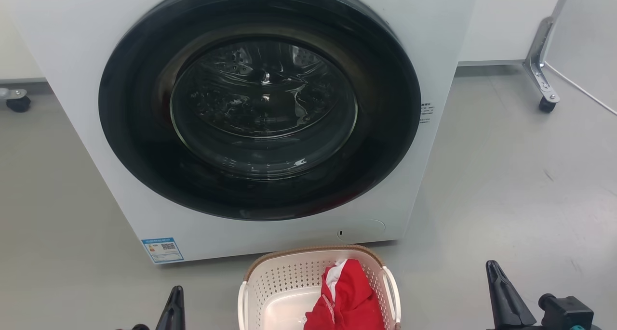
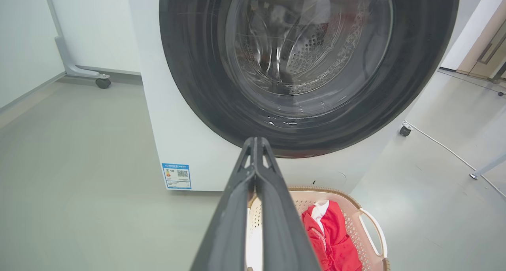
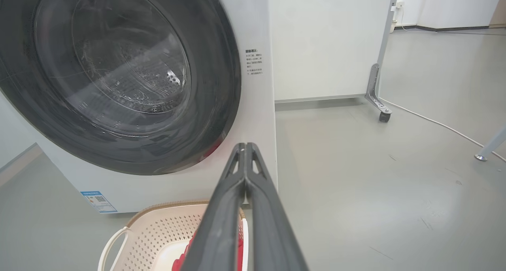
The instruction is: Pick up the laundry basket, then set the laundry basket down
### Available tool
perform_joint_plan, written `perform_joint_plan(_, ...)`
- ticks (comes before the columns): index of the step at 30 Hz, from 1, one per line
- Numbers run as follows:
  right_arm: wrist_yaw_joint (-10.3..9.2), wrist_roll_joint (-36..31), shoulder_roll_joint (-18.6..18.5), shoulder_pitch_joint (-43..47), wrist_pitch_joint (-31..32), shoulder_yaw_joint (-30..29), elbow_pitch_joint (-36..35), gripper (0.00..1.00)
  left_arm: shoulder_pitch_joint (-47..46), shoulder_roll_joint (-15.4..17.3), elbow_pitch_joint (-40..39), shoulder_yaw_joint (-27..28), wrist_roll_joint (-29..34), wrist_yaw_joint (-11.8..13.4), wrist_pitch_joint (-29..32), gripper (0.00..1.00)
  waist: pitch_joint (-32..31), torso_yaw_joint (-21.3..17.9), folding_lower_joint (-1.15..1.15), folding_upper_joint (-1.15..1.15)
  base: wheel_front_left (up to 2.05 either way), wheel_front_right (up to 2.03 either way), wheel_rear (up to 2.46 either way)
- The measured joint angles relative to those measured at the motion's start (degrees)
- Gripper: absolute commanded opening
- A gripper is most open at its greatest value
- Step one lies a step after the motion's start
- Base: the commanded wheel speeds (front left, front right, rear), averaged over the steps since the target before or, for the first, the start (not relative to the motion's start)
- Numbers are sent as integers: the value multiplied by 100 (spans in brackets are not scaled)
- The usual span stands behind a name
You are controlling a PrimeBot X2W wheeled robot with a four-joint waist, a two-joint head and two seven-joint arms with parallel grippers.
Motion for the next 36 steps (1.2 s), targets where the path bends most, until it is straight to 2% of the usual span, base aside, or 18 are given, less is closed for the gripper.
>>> perform_joint_plan(36,502,2611,454,-188,784,-971,281,0,-363,-147,339,643,-2686,-502,703,0,69,67,0,0,0,0,0)
